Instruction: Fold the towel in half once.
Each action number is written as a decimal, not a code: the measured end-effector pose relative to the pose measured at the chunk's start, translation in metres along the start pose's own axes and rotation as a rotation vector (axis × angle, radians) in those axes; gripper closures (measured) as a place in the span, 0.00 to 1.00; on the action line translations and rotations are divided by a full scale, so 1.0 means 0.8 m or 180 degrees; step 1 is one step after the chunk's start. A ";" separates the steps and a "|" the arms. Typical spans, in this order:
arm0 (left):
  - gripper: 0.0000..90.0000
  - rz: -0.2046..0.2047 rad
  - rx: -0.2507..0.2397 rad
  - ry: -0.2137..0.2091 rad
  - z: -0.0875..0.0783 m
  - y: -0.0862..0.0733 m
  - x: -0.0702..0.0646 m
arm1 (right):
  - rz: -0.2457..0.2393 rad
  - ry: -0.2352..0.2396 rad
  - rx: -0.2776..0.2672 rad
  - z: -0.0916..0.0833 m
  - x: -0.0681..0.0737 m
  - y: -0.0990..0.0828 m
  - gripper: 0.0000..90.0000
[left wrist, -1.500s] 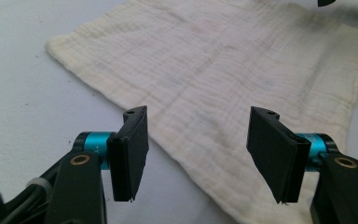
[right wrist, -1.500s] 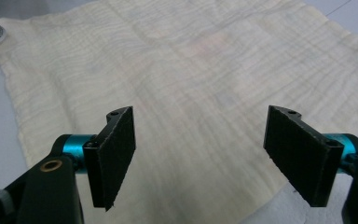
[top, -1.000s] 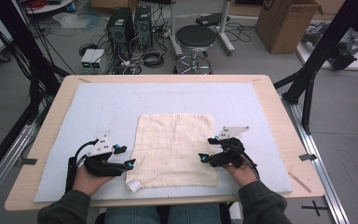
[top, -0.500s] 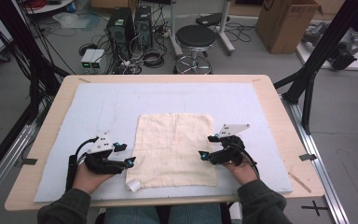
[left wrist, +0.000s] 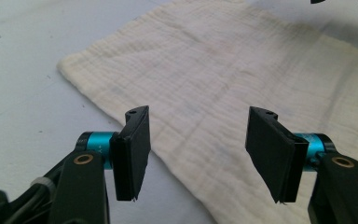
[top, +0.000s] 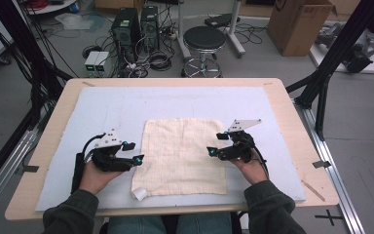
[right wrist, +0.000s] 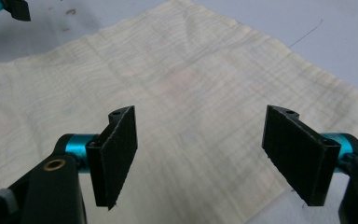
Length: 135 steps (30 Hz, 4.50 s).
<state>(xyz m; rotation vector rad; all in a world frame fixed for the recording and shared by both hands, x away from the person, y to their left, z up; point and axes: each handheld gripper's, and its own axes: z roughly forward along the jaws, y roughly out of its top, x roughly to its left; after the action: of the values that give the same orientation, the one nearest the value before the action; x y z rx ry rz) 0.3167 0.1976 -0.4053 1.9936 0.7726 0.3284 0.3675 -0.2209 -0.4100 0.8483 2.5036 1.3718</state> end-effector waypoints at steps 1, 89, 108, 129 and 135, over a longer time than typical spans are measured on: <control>0.47 -0.0043 -0.0020 -0.0019 0.001 0.003 0.003 | -0.0010 -0.0031 0.0011 0.001 -0.003 0.003 0.29; 0.98 -0.0682 0.0107 0.0876 0.099 0.061 0.128 | 0.0552 -0.0499 0.0399 0.067 -0.134 0.081 0.94; 0.98 -0.0728 -0.0081 0.0650 0.076 0.049 0.105 | 0.0636 -0.0145 0.0108 0.041 -0.118 0.068 0.95; 0.98 -0.0494 -0.0114 0.0556 0.049 0.038 0.080 | 0.0504 0.0043 0.0020 0.018 -0.092 0.051 0.94; 0.98 -0.0418 -0.0109 0.0526 0.041 0.033 0.070 | 0.0466 0.0117 0.0054 0.014 -0.083 0.047 0.94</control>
<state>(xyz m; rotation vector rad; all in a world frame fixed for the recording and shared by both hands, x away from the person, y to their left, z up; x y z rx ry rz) 0.3866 0.2014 -0.4043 1.8897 0.9909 0.4299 0.4420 -0.2337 -0.3940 1.0378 2.5280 1.4237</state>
